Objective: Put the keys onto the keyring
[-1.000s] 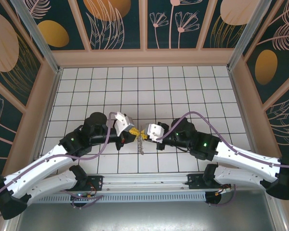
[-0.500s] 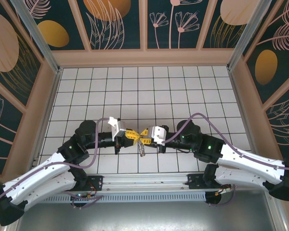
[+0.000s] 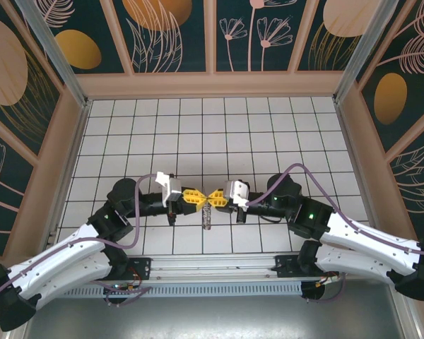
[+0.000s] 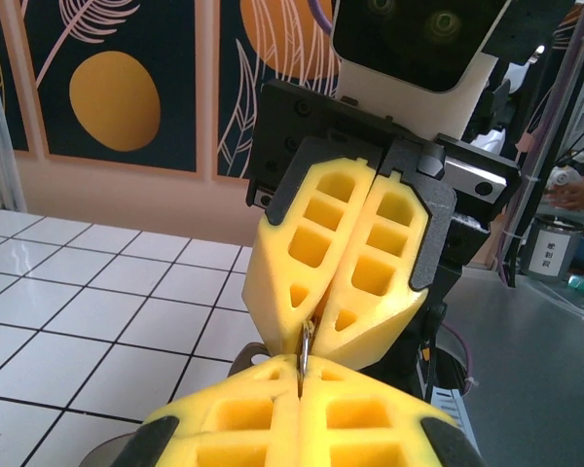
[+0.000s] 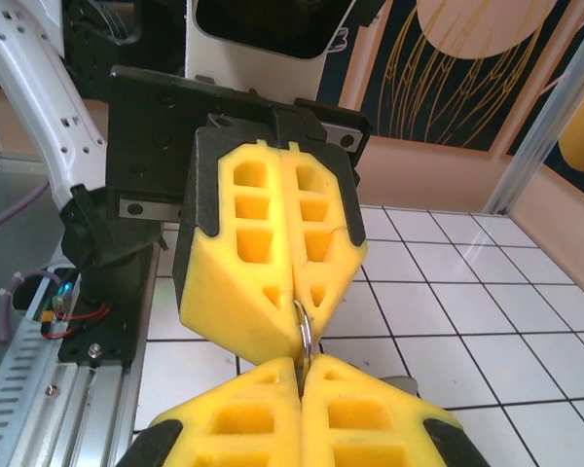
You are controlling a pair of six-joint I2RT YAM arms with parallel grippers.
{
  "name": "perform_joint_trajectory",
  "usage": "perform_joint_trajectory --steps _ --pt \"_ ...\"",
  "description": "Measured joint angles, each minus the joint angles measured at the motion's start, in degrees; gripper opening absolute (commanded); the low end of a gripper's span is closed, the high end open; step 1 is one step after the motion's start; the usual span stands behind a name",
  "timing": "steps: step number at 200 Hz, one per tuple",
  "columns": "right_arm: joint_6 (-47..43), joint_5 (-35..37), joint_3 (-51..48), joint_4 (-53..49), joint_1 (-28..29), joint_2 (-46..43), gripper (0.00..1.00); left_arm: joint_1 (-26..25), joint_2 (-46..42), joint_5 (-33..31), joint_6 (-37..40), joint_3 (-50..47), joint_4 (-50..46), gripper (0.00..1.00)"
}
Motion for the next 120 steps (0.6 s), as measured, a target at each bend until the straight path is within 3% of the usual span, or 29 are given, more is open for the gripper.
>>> perform_joint_trajectory --steps 23,37,59,84,120 --pt "-0.85 1.42 0.72 -2.01 -0.09 0.72 0.00 0.00 0.79 -1.44 1.20 1.88 -4.35 0.19" --pt "-2.05 2.58 2.56 -4.35 -0.11 2.32 0.00 0.02 1.84 -2.78 2.49 4.48 -9.01 0.24" --pt "-3.98 4.68 5.66 -8.46 -0.09 4.44 0.00 0.42 4.00 -4.31 4.44 8.63 -15.89 0.19" --pt "-5.97 6.91 8.46 -13.42 0.11 6.54 0.00 0.42 5.99 -4.96 6.64 11.26 -21.44 0.00" --pt "-7.76 9.77 10.56 -18.64 1.75 9.16 0.00 0.39 7.06 -5.14 7.61 11.78 -25.92 0.00"
